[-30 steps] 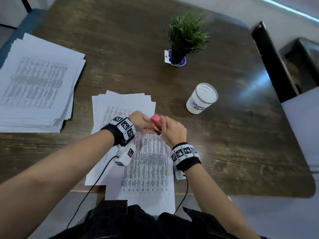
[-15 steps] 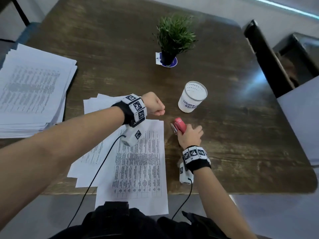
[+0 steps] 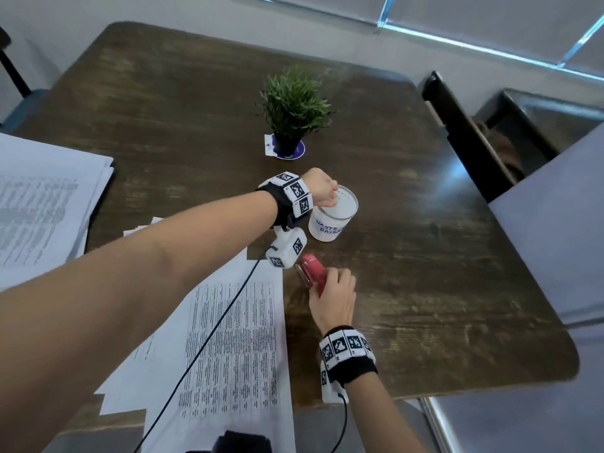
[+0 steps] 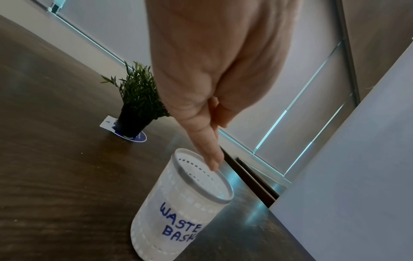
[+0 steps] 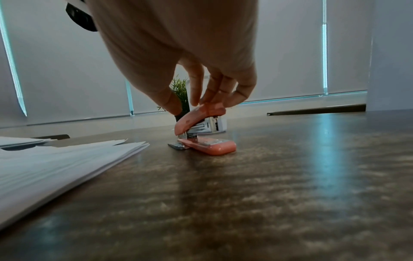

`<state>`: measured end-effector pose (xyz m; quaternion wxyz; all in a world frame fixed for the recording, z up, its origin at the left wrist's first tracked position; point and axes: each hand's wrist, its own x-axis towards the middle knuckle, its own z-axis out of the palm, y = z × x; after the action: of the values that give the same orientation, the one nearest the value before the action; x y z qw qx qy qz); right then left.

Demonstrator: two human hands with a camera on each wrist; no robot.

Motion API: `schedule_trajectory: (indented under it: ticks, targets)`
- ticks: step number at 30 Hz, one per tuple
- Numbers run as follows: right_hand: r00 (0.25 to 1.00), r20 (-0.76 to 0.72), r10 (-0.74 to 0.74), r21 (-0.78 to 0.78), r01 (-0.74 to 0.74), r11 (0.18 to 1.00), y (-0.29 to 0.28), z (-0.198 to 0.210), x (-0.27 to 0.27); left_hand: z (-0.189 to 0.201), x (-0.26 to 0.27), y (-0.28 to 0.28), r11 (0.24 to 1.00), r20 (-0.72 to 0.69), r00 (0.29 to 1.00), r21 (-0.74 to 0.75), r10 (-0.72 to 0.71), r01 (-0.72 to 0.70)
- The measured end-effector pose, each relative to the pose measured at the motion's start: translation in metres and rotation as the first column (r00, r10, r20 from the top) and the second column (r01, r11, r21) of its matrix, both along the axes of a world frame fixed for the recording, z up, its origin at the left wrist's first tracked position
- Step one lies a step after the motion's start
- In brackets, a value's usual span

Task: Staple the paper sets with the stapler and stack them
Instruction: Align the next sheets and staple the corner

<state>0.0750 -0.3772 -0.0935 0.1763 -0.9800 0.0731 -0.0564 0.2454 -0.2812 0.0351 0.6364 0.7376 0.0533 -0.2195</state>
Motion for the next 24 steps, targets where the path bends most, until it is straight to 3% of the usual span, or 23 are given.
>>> schedule_trajectory:
  ticks: [5,10,11,13,16,19,24]
  targets:
    - [1.000,0.019,0.006,0.011,-0.006,1.000,-0.001,0.002,0.002,-0.007,0.000,-0.001,1.000,0.047,0.999,0.030,0.001,-0.002]
    - [0.984,0.167,0.064,0.006,-0.066,0.998,0.010,0.002,-0.010,-0.012,-0.017,0.024,0.984,0.192,0.970,0.066,0.149,-0.164]
    - [0.989,0.105,0.107,0.046,-0.112,0.993,0.015,0.004,-0.015,-0.017,-0.023,0.034,0.976,0.208,0.961,0.083,0.182,-0.203]
    - [0.972,-0.167,0.167,0.145,-0.144,0.979,0.027,0.004,-0.025,-0.032,-0.039,0.057,0.959,0.206,0.948,0.098,0.240,-0.265]
    - [0.882,-0.456,0.118,0.064,-0.100,0.993,0.047,0.007,-0.040,-0.058,-0.068,0.092,0.931,0.183,0.942,0.187,0.281,-0.314]
    - [0.857,-0.507,0.093,-0.025,-0.123,0.992,0.067,0.011,-0.044,-0.083,-0.099,0.126,0.884,0.156,0.940,0.323,0.304,-0.339]
    - [0.783,-0.618,0.061,0.106,0.006,0.994,0.088,0.016,-0.031,-0.110,-0.140,0.167,0.793,0.135,0.915,0.461,0.381,-0.398]
